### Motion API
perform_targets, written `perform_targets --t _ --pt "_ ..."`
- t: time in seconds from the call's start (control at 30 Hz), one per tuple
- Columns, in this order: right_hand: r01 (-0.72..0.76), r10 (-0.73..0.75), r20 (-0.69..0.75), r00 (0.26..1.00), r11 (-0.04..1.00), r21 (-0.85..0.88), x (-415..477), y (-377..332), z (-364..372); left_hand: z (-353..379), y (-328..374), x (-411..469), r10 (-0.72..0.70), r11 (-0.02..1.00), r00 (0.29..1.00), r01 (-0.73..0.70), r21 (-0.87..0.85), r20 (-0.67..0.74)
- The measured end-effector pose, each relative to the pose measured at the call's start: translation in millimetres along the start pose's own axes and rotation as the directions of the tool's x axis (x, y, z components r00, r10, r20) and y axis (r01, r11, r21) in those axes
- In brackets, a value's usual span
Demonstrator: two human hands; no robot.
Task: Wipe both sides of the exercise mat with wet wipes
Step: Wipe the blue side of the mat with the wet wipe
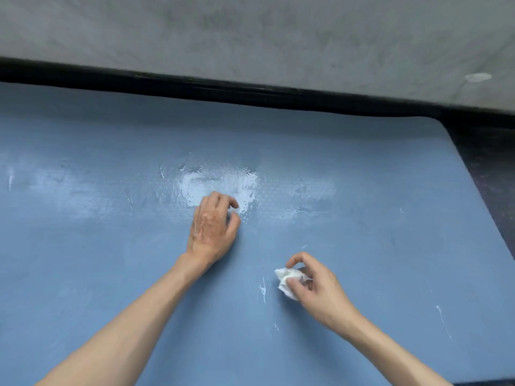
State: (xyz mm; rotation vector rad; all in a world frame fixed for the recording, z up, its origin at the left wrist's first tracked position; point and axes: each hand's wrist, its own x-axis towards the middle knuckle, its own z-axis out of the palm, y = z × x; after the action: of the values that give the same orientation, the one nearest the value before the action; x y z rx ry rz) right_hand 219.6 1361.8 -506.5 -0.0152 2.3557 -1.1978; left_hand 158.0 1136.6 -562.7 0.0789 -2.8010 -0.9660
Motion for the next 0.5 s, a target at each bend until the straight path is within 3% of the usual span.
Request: perform_targets --t 0.07,0.1,0.17,0.2,0.23,0.33,0.5 --pt "-0.062 0.064 -0.072 0.995 0.998 0.022 5 4 -3 -1 10 -5 0.123 0.988 0.978 -0.105 -0.112 0.167" --pt "-0.082 0.086 -0.102 0.991 0.995 0.049 8 5 -3 -4 16 -8 0.180 0.978 0.935 -0.136 -0.161 0.306" --pt "-0.096 0.108 -0.135 0.985 0.991 0.091 10 6 -2 -3 25 -16 0.278 0.960 0.771 -0.243 -0.138 0.573" --pt "-0.098 0.110 -0.137 0.984 0.991 0.090 10 6 -1 -2 27 -20 0.293 0.950 0.708 -0.292 -0.112 0.643" --pt "-0.100 0.110 -0.125 0.986 0.992 0.083 9 5 -2 -1 29 -24 0.282 0.949 0.689 -0.301 -0.091 0.668" --pt "-0.091 0.098 -0.089 0.991 0.993 0.080 8 9 0 4 28 -34 0.226 0.970 0.751 -0.233 -0.071 0.620" --pt "-0.062 0.077 -0.137 0.988 0.992 0.112 13 23 1 15 18 -57 0.234 0.971 0.873 -0.187 -0.149 0.428"
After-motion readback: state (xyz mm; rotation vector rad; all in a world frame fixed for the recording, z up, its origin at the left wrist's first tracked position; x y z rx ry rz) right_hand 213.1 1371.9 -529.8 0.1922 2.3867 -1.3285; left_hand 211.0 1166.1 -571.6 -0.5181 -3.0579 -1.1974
